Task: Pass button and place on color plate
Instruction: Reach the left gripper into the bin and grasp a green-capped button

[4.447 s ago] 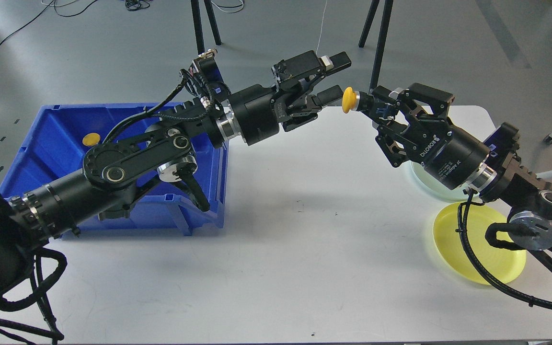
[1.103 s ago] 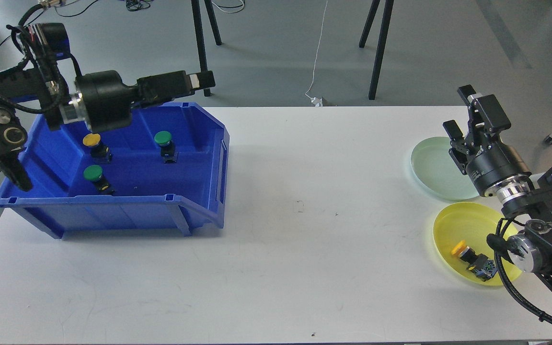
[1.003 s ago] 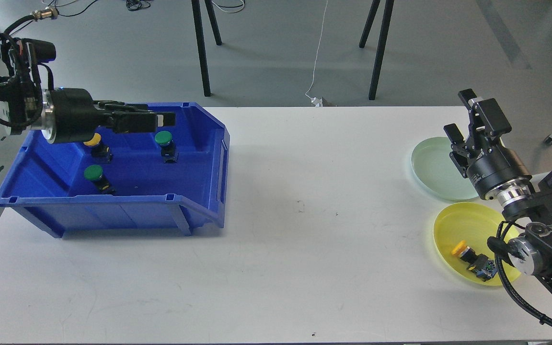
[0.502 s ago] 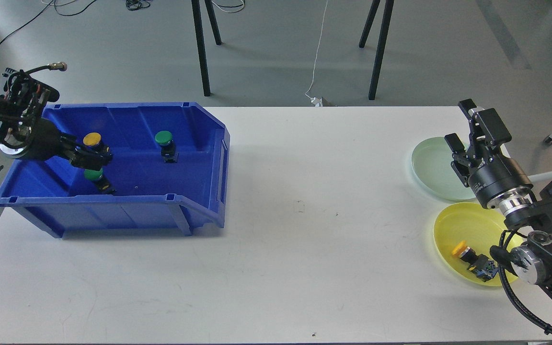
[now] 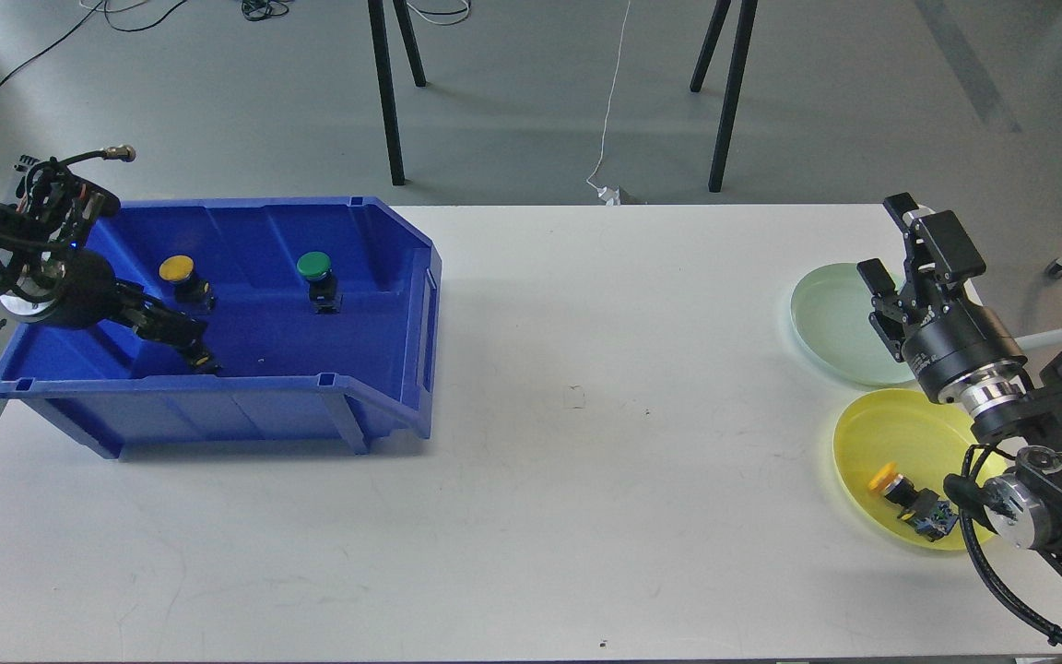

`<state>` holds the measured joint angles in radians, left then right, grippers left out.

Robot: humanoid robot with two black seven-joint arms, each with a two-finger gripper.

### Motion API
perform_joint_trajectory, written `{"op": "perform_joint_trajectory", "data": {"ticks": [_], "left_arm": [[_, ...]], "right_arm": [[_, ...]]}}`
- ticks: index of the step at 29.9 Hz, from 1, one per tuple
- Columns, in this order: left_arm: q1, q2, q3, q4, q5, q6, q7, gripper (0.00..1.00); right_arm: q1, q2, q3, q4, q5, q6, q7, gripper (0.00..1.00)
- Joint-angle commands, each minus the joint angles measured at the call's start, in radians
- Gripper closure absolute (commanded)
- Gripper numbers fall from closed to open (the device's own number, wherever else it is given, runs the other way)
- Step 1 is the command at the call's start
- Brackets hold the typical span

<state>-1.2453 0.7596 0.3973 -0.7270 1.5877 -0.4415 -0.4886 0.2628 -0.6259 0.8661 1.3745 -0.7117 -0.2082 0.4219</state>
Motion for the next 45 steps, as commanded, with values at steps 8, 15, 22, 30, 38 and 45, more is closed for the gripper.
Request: {"op": "perform_joint_trajectory", "data": {"ticks": [8,15,22,30,38,45], "left_arm": [[0.033,-0.023,0.000,0.012,-0.002,0.000,0.000,0.04],[0.035,-0.026,0.000,0.026,-0.002,0.000,0.000,0.15],[0.041,-0.042,0.000,0.034,-0.002,0.000,0.000,0.27],[0.040,-0.054,-0.003,0.066,-0.005,0.003,0.000,0.30],[0.049,-0.065,-0.002,0.078,-0.003,0.001,0.000,0.49],[0.053,-0.065,-0.002,0.078,-0.003,0.000,0.000,0.52]], "right_arm": [[-0.001,-0.002,-0.001,0.000,0.000,0.003,0.000,0.01],[-0.001,0.000,-0.004,0.000,0.000,0.003,0.000,0.01],[-0.001,-0.002,-0.004,-0.002,0.000,0.001,0.000,0.01],[-0.002,-0.002,-0.003,-0.005,0.000,0.003,-0.002,0.01],[-0.007,-0.002,0.002,-0.003,0.001,0.003,0.000,0.01],[-0.008,-0.002,0.004,-0.005,0.001,0.001,-0.002,0.01]]}}
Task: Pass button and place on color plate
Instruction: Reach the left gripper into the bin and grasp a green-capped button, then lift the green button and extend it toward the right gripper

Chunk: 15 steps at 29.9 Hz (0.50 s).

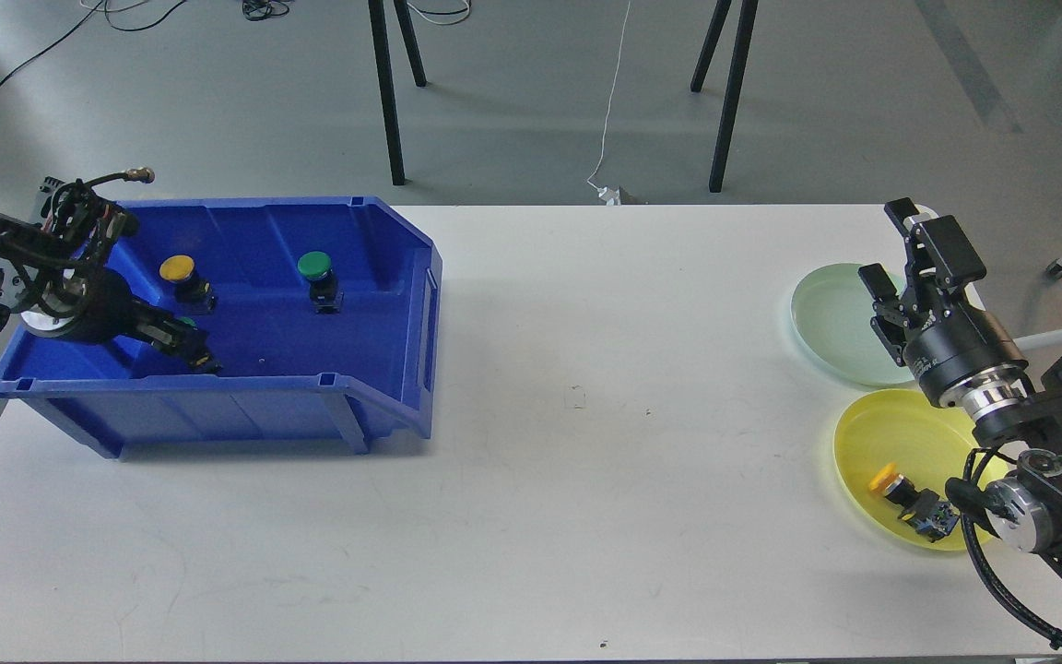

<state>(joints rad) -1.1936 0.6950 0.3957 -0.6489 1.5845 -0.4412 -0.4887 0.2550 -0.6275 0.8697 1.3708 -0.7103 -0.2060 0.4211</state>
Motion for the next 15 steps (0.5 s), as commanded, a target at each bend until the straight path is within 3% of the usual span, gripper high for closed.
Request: {"op": "perform_joint_trajectory", "data": {"ticks": [1,6,12,15], "left_arm": [[0.000,0.001,0.000,0.000,-0.001,-0.001,0.000,0.52],[0.000,0.001,0.000,0.000,-0.001,-0.001,0.000,0.60],[0.000,0.001,0.000,-0.001,0.000,0.001,0.000,0.87],[-0.003,0.000,-0.003,-0.002,-0.003,0.001,0.000,0.88]], "right_arm": [[0.000,0.000,0.000,-0.003,0.000,-0.001,-0.001,0.01],[-0.003,0.000,0.000,-0.003,0.000,-0.001,-0.001,0.01],[-0.005,0.000,0.000,-0.004,0.000,-0.001,-0.001,0.01],[-0.008,0.000,0.000,-0.004,0.000,-0.001,0.001,0.01]]}}
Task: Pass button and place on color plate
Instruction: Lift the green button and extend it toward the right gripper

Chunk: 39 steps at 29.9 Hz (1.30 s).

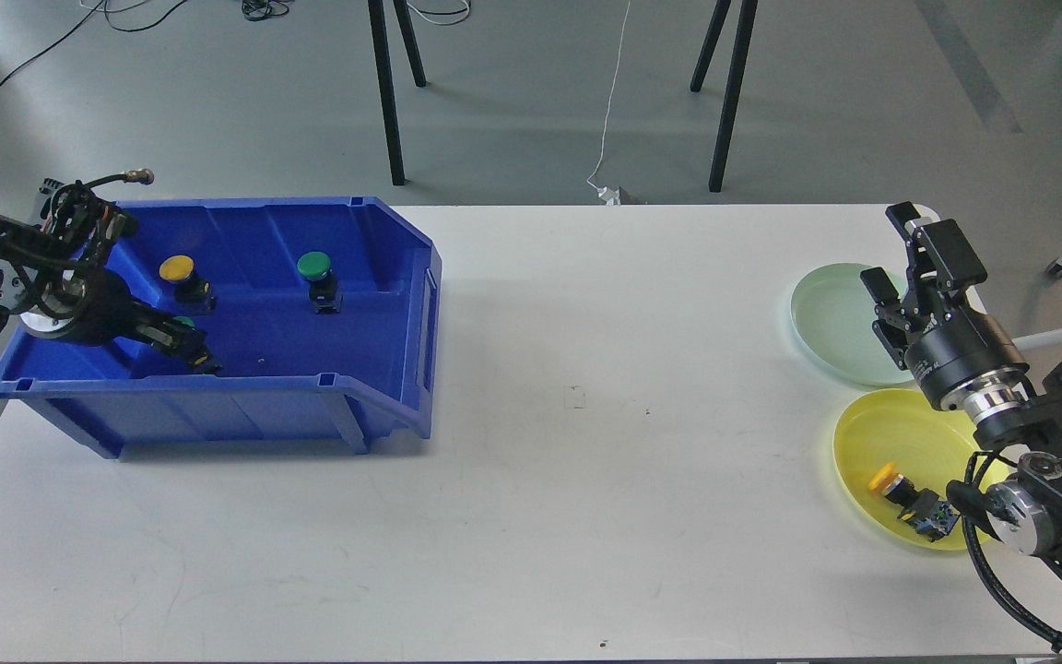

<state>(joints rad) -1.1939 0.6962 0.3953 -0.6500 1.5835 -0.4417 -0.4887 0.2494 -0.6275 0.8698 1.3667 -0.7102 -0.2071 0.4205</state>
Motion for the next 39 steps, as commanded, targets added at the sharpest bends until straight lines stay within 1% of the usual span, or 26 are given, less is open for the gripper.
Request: {"op": "perform_joint_trajectory", "data": {"ticks": [1,4,6,7,10,13,15,17,19,21,24,28,30,32,33,35,39], "left_arm": [[-0.006,-0.001,-0.007,0.000,-0.002,0.001,0.000,0.88],[-0.032,0.006,-0.018,-0.014,-0.010,-0.005,0.000,0.88],[-0.082,0.014,-0.018,-0.022,-0.016,-0.024,0.000,0.88],[-0.119,0.019,-0.021,-0.030,-0.019,-0.047,0.000,0.89],[-0.206,0.046,-0.088,-0.054,-0.058,-0.047,0.000,0.89],[-0.245,0.091,-0.247,-0.140,-0.166,-0.047,0.000,0.88],[-0.245,0.124,-0.399,-0.216,-0.250,-0.047,0.000,0.88],[-0.231,0.115,-0.522,-0.264,-0.328,-0.047,0.000,0.88],[-0.184,0.062,-0.599,-0.292,-0.407,-0.047,0.000,0.88],[-0.139,-0.016,-0.668,-0.290,-0.489,-0.047,0.000,0.88],[-0.069,-0.145,-0.782,-0.246,-0.559,-0.047,0.000,0.88],[0.078,-0.376,-0.933,-0.180,-0.560,-0.047,0.000,0.88],[0.147,-0.490,-0.972,-0.142,-0.553,-0.047,0.000,0.88],[0.189,-0.575,-0.974,-0.114,-0.556,-0.047,0.000,0.88],[0.197,-0.602,-0.974,-0.112,-0.557,-0.047,0.000,0.88],[0.198,-0.618,-0.977,-0.119,-0.566,-0.047,0.000,0.88],[0.198,-0.619,-0.963,-0.122,-0.559,-0.047,0.000,0.88]], "right_arm": [[-0.002,0.000,0.000,0.000,0.000,0.000,0.000,0.01],[-0.002,0.002,0.000,0.000,0.000,-0.002,0.001,0.01],[-0.002,0.003,0.000,0.000,0.000,0.000,0.000,0.01],[-0.002,0.005,0.000,0.000,0.000,0.000,0.001,0.01],[-0.002,0.009,0.006,0.000,0.000,-0.001,0.000,0.01],[-0.001,0.011,0.012,0.002,0.000,-0.002,0.001,0.01],[-0.001,0.011,0.023,0.002,0.000,-0.002,0.001,0.01],[-0.001,0.006,0.032,0.003,0.000,-0.002,0.001,0.01],[-0.001,-0.006,0.038,0.005,0.000,-0.002,0.001,0.01],[-0.002,-0.032,0.052,0.006,0.000,-0.002,0.001,0.01],[-0.012,-0.067,0.061,0.008,0.000,0.000,0.006,0.01],[-0.035,-0.081,0.066,0.008,0.000,0.000,0.027,0.01],[-0.045,-0.081,0.066,0.009,0.000,0.000,0.037,0.01],[-0.061,-0.081,0.061,0.017,0.002,0.000,0.043,0.01],[-0.067,-0.081,0.061,0.031,0.002,0.000,0.044,0.01],[-0.077,-0.081,0.060,0.076,0.002,0.000,0.044,0.01],[-0.084,-0.069,0.044,0.166,0.002,0.012,0.044,0.02]]}}
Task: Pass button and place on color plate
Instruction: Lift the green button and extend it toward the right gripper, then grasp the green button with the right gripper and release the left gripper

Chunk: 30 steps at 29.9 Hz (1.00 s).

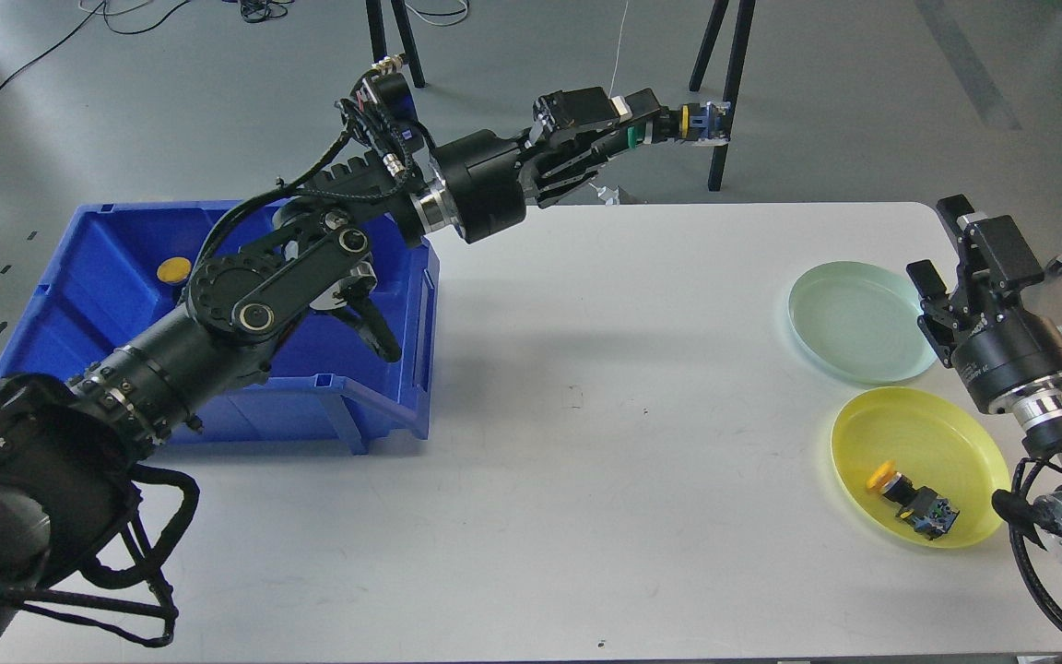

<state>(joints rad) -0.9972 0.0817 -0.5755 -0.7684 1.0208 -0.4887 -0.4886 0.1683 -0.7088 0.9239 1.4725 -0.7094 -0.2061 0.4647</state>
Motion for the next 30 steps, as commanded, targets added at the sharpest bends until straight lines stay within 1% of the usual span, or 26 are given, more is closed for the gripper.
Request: {"op": "perform_joint_trajectory", "data": {"ticks": [1,4,6,9,10,12,15,19,22,25,30], "left_arm": [[0.002,-0.006,0.008,-0.005,0.005,0.000,0.000,0.88],[0.000,-0.013,0.014,-0.008,0.012,0.000,0.000,0.88],[0.000,-0.013,0.014,-0.009,0.012,0.000,0.000,0.88],[0.000,-0.010,0.014,-0.009,0.012,0.000,0.000,0.88],[0.002,-0.010,0.014,-0.009,0.012,0.000,0.000,0.88],[0.002,-0.010,0.014,-0.009,0.012,0.000,0.000,0.88],[0.000,-0.013,0.014,-0.009,0.013,0.000,0.000,0.87],[0.000,-0.013,0.020,-0.009,0.013,0.000,0.000,0.87],[0.000,-0.013,0.028,-0.009,0.013,0.000,0.000,0.87],[0.000,-0.013,0.028,-0.009,0.013,0.000,0.000,0.87],[0.000,-0.013,0.028,-0.011,0.030,0.000,0.000,0.87]], "right_arm": [[0.000,0.017,-0.016,0.074,0.001,0.031,-0.001,0.02],[0.023,0.040,-0.031,0.112,0.068,0.129,-0.003,0.03],[0.065,0.034,-0.034,0.129,0.216,0.218,-0.008,0.03],[0.121,0.025,-0.028,0.121,0.497,0.368,-0.015,0.03],[0.135,0.016,-0.025,0.121,0.569,0.405,-0.021,0.03],[0.160,-0.020,-0.022,0.118,0.639,0.445,-0.032,0.03],[0.204,-0.050,-0.046,0.117,0.657,0.461,-0.064,0.03],[0.247,-0.052,-0.115,0.115,0.659,0.462,-0.152,0.04],[0.312,-0.054,-0.193,0.108,0.657,0.462,-0.187,0.04],[0.370,-0.047,-0.263,0.071,0.659,0.462,-0.204,0.04],[0.427,-0.038,-0.307,0.060,0.665,0.462,-0.210,0.04]]}}
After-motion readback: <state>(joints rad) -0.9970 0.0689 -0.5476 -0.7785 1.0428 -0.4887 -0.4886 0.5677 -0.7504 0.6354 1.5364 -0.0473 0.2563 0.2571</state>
